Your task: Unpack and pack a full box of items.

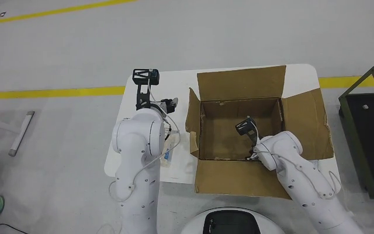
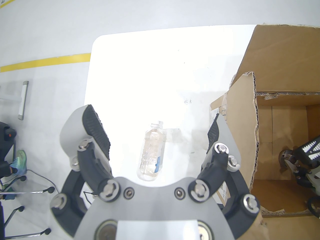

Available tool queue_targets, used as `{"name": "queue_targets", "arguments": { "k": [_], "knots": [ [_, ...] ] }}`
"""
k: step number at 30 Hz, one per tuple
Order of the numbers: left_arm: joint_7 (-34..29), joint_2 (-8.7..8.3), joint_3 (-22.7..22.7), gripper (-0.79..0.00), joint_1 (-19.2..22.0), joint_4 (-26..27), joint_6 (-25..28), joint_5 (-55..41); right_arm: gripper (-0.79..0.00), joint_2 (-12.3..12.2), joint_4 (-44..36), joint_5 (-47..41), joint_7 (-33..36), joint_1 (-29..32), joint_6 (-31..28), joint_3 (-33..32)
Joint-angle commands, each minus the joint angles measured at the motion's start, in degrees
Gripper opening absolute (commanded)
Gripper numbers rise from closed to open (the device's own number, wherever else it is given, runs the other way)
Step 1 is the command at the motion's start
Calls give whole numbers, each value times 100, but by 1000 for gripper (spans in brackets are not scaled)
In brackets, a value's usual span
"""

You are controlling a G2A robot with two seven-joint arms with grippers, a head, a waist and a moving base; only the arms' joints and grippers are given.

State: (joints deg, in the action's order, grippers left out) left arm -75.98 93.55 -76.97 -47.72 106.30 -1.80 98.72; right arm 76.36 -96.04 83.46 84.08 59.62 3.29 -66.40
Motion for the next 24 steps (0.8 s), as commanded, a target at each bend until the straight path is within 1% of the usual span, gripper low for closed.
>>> {"name": "queue_targets", "arguments": {
  "k": [1, 9, 12, 14, 15, 16, 17, 18, 19, 20, 24],
  "knots": [
    [0, 0, 0, 0, 0, 0, 0, 0, -422, 6, 36, 16, -24, 3, 8, 14],
    [0, 0, 0, 0, 0, 0, 0, 0, -419, 28, 164, -5, -78, 12, -4, 31],
    [0, 0, 0, 0, 0, 0, 0, 0, -434, 36, 212, -12, -121, 15, -7, 33],
    [0, 0, 0, 0, 0, 0, 0, 0, -459, 41, 243, -18, -139, 7, -24, 32],
    [0, 0, 0, 0, 0, 0, 0, 0, -480, 43, 254, -19, -146, 4, -29, 30],
    [0, 0, 0, 0, 0, 0, 0, 0, -542, 44, 259, -14, -156, 2, -35, 29],
    [0, 0, 0, 0, 0, 0, 0, 0, -659, 46, 258, -18, -166, 3, -36, 25],
    [0, 0, 0, 0, 0, 0, 0, 0, -727, 47, 241, -15, -172, 7, -30, 17],
    [0, 0, 0, 0, 0, 0, 0, 0, -767, 49, 210, -28, -184, 14, -17, 7],
    [0, 0, 0, 0, 0, 0, 0, 0, -785, 51, 186, -49, -187, 23, -21, 0],
    [0, 0, 0, 0, 0, 0, 0, 0, -785, 57, 70, -107, -248, 42, -21, -33]
  ]
}}
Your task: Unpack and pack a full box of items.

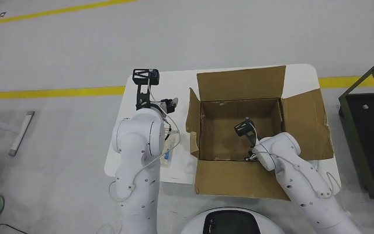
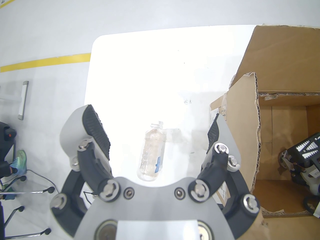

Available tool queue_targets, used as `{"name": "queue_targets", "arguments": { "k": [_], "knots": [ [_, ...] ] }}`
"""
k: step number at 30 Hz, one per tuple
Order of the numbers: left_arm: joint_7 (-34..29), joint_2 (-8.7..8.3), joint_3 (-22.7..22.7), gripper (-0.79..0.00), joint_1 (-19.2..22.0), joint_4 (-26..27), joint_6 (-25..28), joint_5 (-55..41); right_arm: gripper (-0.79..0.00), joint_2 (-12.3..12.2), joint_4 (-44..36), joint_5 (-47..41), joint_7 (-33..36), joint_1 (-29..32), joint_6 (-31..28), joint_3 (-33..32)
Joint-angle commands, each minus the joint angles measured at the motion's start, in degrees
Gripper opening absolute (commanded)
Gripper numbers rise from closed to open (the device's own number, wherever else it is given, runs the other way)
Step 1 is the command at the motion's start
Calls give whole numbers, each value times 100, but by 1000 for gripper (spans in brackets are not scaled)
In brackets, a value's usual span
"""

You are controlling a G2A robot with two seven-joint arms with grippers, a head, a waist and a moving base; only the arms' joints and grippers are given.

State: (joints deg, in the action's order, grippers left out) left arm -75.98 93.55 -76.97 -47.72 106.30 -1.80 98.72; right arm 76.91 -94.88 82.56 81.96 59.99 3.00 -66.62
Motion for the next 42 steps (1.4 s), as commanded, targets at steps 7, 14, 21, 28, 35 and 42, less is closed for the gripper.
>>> {"name": "queue_targets", "arguments": {
  "k": [7, 14, 21, 28, 35, 42],
  "knots": [
    [0, 0, 0, 0, 0, 0, 0, 0, -785, 15, -677, -840, -500, 144, 127, -373],
    [0, 0, 0, 0, 0, 0, 0, 0, -785, 57, -1512, -4170, -1942, 685, 145, -1632],
    [0, 0, 0, 0, 0, 0, 0, 0, -785, 54, -1495, -7207, -2630, 1265, -590, -2613],
    [0, 0, 0, 0, 0, 0, 0, 0, -785, 27, -1338, -8797, -2764, 1638, -916, -2917],
    [0, 0, 0, 0, 0, 0, 0, 0, -785, 13, -1310, -8804, -2779, 1684, -929, -2937],
    [0, 0, 0, 0, 0, 0, 0, 0, -785, 13, -1380, -8888, -2969, 1698, -983, -2979]
  ]
}}
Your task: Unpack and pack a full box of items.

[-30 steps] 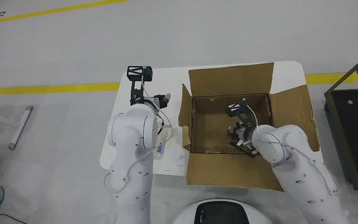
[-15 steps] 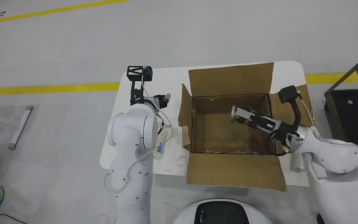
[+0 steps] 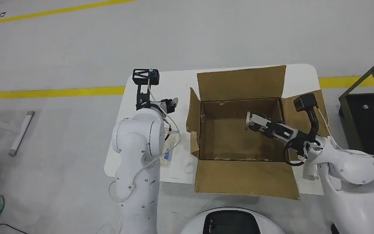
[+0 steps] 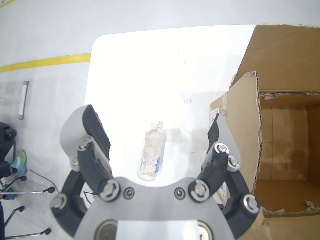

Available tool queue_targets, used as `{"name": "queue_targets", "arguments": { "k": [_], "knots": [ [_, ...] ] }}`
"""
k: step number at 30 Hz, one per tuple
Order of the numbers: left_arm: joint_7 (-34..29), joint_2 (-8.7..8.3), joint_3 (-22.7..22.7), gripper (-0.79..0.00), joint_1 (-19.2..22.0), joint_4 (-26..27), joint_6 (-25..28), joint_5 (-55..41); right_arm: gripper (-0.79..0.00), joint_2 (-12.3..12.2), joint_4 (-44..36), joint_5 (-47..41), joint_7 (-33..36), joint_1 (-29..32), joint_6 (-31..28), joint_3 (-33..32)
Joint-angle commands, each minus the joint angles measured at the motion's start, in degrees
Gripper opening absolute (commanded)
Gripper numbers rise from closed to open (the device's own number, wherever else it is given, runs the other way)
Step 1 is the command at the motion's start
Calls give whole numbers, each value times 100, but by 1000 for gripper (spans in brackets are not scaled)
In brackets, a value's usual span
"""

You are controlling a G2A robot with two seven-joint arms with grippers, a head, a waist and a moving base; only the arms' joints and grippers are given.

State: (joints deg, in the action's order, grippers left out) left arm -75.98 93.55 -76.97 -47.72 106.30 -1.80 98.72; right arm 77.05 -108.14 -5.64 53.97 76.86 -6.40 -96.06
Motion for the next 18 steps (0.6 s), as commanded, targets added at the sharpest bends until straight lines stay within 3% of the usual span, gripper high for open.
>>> {"name": "queue_targets", "arguments": {
  "k": [1, 6, 9, 14, 18],
  "knots": [
    [0, 0, 0, 0, 0, 0, 0, 0, -785, -9, -110, -104, -273, 31, -79, -103],
    [0, 0, 0, 0, 0, 0, 0, 0, -785, -73, -396, -678, -780, 188, -214, -1008],
    [0, 0, 0, 0, 0, 0, 0, 0, -785, -144, -548, -545, -1022, 375, -144, -1814],
    [0, 0, 0, 0, 0, 0, 0, 0, -785, -268, -949, 614, -1275, 943, 236, -3126],
    [0, 0, 0, 0, 0, 0, 0, 0, -785, -333, -1153, 1765, -1162, 1540, 575, -3684]
  ]
}}
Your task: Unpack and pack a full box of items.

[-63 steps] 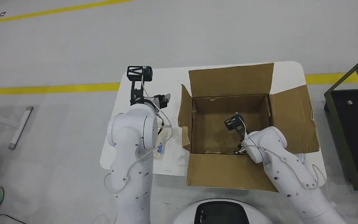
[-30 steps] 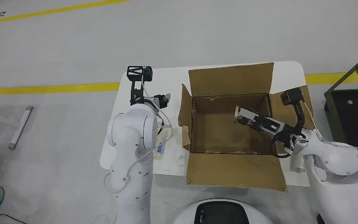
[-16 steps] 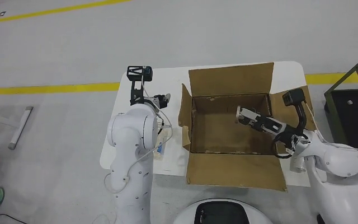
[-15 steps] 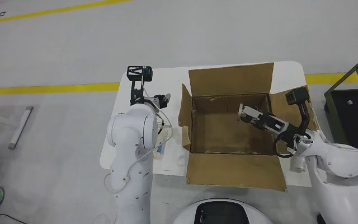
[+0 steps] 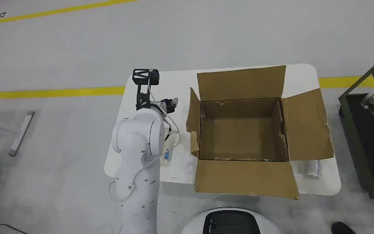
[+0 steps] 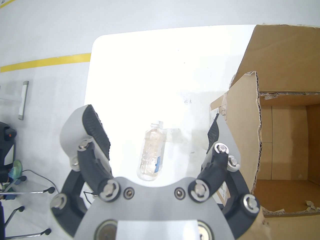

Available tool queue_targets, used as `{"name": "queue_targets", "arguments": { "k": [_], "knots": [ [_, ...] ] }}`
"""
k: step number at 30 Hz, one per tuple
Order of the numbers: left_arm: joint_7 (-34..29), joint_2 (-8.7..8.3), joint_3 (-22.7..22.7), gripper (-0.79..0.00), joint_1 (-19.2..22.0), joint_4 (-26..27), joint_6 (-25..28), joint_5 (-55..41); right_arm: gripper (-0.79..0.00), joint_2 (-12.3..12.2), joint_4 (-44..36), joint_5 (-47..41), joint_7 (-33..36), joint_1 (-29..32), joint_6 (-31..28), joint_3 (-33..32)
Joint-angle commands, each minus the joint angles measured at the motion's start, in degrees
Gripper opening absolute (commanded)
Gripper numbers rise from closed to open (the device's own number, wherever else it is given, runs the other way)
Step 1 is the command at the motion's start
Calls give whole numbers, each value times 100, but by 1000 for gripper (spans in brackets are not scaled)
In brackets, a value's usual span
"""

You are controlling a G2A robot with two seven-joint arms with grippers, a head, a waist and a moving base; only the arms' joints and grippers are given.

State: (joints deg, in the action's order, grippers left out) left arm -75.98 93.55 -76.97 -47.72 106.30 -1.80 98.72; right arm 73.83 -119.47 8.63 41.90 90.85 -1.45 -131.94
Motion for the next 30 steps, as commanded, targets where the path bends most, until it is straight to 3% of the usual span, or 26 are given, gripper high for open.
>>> {"name": "queue_targets", "arguments": {
  "k": [1, 5, 9, 20, 24, 30],
  "knots": [
    [0, 0, 0, 0, 0, 0, 0, 0, -785, -20, -74, 521, 76, 248, 132, -151],
    [0, 0, 0, 0, 0, 0, 0, 0, -785, -56, -241, 1579, 287, 741, 103, -72],
    [0, 0, 0, 0, 0, 0, 0, 0, -785, -90, -349, 2543, 398, 995, -92, 418],
    [0, 0, 0, 0, 0, 0, 0, 0, -785, -145, 61, 3279, 270, 885, -467, 1549],
    [0, 0, 0, 0, 0, 0, 0, 0, -785, -175, 140, 3422, 326, 802, -435, 1645],
    [0, 0, 0, 0, 0, 0, 0, 0, -785, -228, 38, 3759, 625, 941, -102, 1281]
  ]
}}
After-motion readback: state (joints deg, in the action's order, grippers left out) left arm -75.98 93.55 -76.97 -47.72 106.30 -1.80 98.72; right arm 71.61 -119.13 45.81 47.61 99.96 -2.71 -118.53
